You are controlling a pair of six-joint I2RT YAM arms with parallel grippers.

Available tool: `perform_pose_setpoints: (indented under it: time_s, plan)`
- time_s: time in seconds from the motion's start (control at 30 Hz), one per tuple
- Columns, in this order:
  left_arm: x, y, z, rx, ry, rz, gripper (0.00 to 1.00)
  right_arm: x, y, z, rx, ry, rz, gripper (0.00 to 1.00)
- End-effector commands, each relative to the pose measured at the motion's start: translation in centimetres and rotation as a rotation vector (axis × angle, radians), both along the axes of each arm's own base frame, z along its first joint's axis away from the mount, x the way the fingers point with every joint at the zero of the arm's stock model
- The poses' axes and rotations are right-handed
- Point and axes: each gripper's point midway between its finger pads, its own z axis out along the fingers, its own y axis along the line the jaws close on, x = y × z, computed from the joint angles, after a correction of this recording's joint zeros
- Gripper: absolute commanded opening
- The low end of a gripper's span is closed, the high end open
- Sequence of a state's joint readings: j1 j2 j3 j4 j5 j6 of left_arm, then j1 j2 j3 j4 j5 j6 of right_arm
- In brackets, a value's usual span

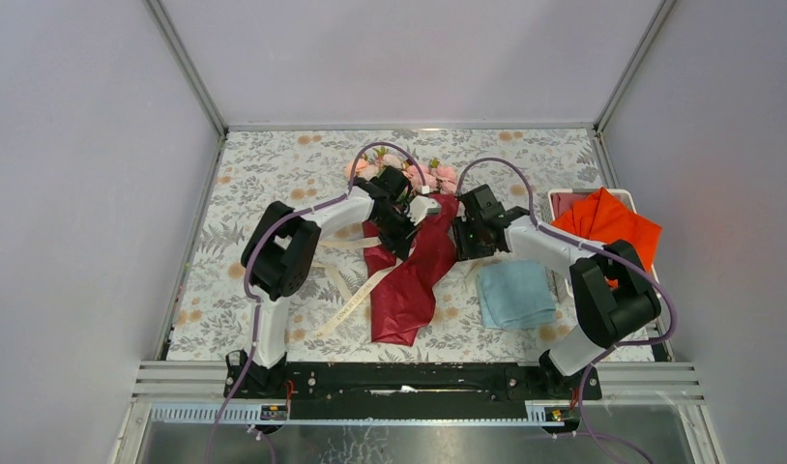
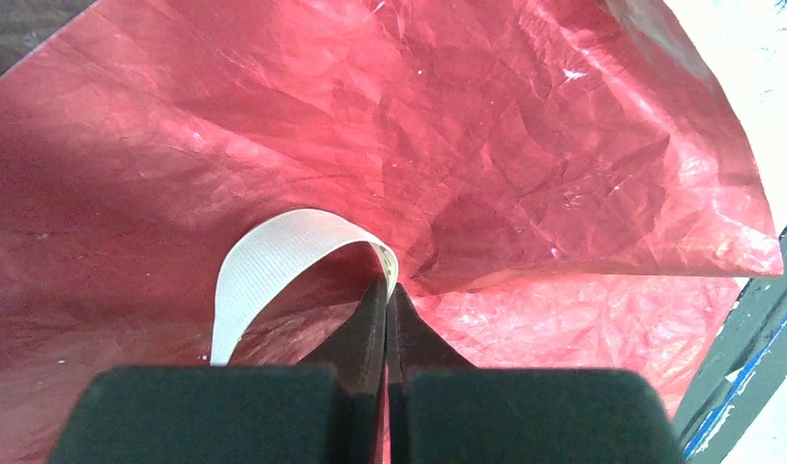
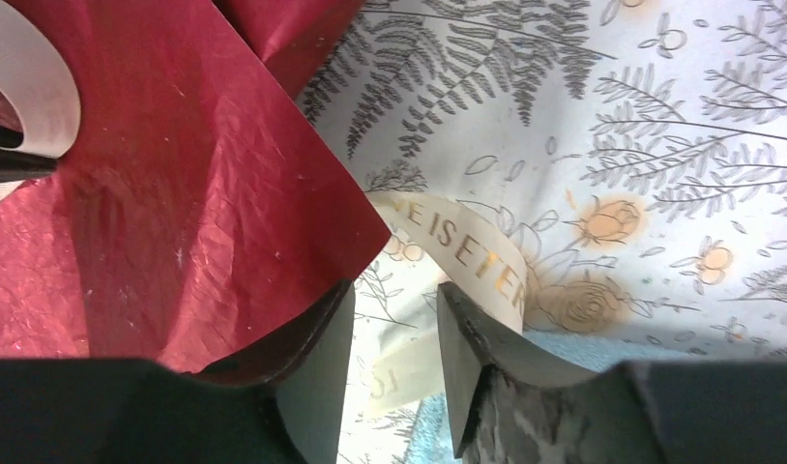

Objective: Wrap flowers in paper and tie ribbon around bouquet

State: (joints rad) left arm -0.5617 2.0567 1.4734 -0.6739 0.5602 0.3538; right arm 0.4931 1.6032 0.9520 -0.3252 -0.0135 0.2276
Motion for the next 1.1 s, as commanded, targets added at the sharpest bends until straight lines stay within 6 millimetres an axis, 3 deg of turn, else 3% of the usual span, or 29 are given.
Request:
perform_pose_setpoints:
  time_s: [0.0,0.17,0.4,0.57,0.77,0.83,0.87,0.9,0.97,1.07]
  plan:
    - [0.9,-0.3,0.6,-0.011,-0.017,0.002,0.0,0.9,-2.2,1.5,-0.087,0.008,0.011,0.47]
    - [0.8,-0.2,0.5,-0.008,-0.015,0.001,0.0,1.5,-3.1,1.6,-0.101,0.001,-0.001,0.54]
    - [0.8,-0.2,0.5,-0.008,-0.012,-0.001,0.0,2.9,-4.1,3.9,-0.144,-0.047,0.004,0.59]
    - [0.8,-0.3,0.5,-0.011,-0.015,-0.002,0.0,2.8,-6.6,1.4,-0.216,0.044,-0.04,0.63]
    - [0.8,-0.3,0.6,-0.013,-0.013,0.0,0.0,2.9,-5.1,-1.5,-0.155,0.117,0.012,0.6]
    - [0.9,-0.3,0.6,-0.013,-0.015,0.0,0.0,3.2,-4.9,-2.6,-0.14,0.116,0.003,0.56]
    - [1.0,-0.3,0.7,-0.011,-0.019,0.001,0.0,3.5,-5.1,-3.0,-0.135,0.116,-0.012,0.47]
    - [1.1,-0.4,0.8,-0.01,-0.021,-0.001,0.0,3.7,-5.3,-3.3,-0.135,0.124,-0.028,0.25]
    - [1.3,-0.3,1.1,-0.005,-0.031,-0.007,0.0,4.6,-6.8,-2.9,-0.151,0.101,-0.098,0.0]
    - [2.0,-0.4,1.9,-0.004,-0.063,-0.012,0.0,7.0,-9.9,0.5,-0.104,-0.011,-0.262,0.0]
